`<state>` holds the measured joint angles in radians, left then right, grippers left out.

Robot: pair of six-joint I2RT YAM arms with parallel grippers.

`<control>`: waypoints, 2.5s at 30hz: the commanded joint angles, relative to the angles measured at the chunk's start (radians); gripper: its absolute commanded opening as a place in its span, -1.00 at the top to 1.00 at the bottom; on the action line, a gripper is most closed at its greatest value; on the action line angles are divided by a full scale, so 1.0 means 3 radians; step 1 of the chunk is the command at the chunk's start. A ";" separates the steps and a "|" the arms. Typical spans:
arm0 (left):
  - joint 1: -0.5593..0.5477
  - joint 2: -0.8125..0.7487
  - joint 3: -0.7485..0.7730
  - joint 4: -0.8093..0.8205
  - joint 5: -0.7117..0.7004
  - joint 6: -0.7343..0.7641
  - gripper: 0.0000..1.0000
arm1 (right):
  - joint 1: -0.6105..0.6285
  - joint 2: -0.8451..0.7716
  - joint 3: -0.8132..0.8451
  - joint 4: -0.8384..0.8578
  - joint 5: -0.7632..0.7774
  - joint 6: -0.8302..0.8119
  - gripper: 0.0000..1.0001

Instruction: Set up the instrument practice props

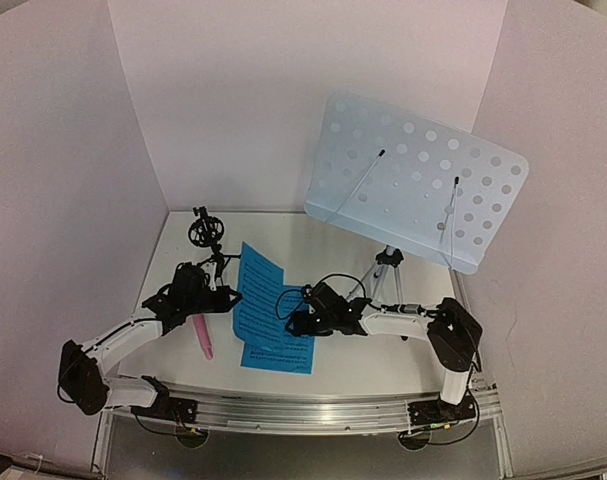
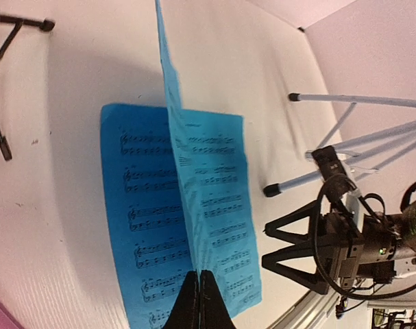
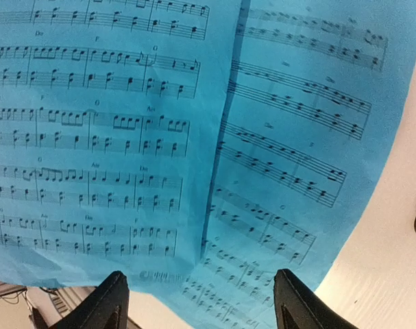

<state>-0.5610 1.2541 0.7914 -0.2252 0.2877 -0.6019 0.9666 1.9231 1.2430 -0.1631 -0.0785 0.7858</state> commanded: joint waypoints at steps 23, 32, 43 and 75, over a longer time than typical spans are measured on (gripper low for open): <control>0.0015 -0.1278 0.1292 -0.1226 0.1218 0.2360 1.00 | 0.0082 -0.1178 0.0577 0.0190 -0.0435 -0.0880 -0.83; 0.0014 -0.1341 0.1664 -0.1555 0.1468 0.2336 1.00 | 0.0076 -0.1195 0.0395 0.0804 -0.0578 -0.1122 -0.85; 0.0014 -0.1632 0.1545 -0.1485 0.1349 0.2398 1.00 | 0.0075 -0.1054 0.0373 0.1460 -0.0976 -0.1075 -0.70; 0.0014 -0.1706 0.1332 -0.0855 0.0463 0.2112 -0.53 | 0.0301 -0.1336 0.1662 -0.0333 -0.0871 -0.1515 1.00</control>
<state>-0.5610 0.7093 1.1633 -0.5557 0.4622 -0.0230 1.0454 1.6052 1.6380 -0.0677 -0.4023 0.4356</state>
